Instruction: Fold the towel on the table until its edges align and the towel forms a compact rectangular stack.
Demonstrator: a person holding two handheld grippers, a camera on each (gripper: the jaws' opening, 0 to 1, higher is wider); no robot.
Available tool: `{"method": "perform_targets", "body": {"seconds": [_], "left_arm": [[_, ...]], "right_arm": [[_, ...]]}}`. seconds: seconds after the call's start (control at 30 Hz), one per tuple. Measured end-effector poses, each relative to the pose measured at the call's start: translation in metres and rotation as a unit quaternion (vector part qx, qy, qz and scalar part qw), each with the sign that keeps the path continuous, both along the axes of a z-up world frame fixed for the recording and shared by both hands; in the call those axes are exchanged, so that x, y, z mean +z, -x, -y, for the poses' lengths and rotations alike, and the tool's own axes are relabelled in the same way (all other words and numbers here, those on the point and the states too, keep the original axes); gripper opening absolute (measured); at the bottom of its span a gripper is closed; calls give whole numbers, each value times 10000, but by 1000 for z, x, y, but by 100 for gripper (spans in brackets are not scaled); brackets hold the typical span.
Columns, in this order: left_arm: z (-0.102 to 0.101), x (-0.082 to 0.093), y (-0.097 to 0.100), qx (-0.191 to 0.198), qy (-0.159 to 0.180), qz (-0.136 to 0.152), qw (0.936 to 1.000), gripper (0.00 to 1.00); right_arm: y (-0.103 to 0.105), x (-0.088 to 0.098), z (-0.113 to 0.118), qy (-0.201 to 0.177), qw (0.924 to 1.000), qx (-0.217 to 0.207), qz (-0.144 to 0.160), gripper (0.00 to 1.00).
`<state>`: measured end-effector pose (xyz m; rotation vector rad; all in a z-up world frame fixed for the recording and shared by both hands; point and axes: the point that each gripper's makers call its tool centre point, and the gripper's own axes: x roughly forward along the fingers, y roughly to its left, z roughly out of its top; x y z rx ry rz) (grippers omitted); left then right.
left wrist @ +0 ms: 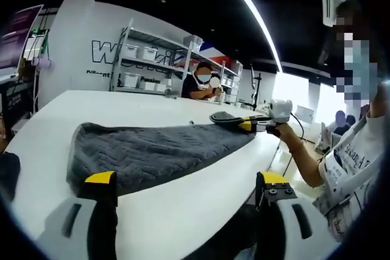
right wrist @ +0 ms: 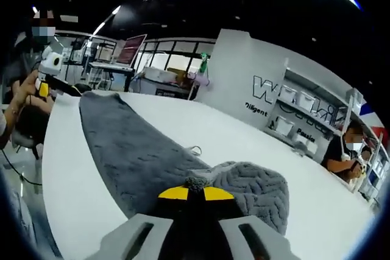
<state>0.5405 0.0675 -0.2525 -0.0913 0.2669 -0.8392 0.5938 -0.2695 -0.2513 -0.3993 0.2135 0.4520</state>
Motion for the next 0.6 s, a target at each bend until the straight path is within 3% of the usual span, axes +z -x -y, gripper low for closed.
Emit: {"method": "perform_targets", "body": {"seconds": [0.27, 0.6], "left_arm": [[-10, 2, 3, 84, 20, 29, 10000, 99], [-20, 6, 7, 136, 8, 62, 9999, 99]], "right_arm": [[-6, 8, -48, -402, 9982, 435, 17, 5], [-15, 17, -87, -758, 9945, 713, 77, 5]]}}
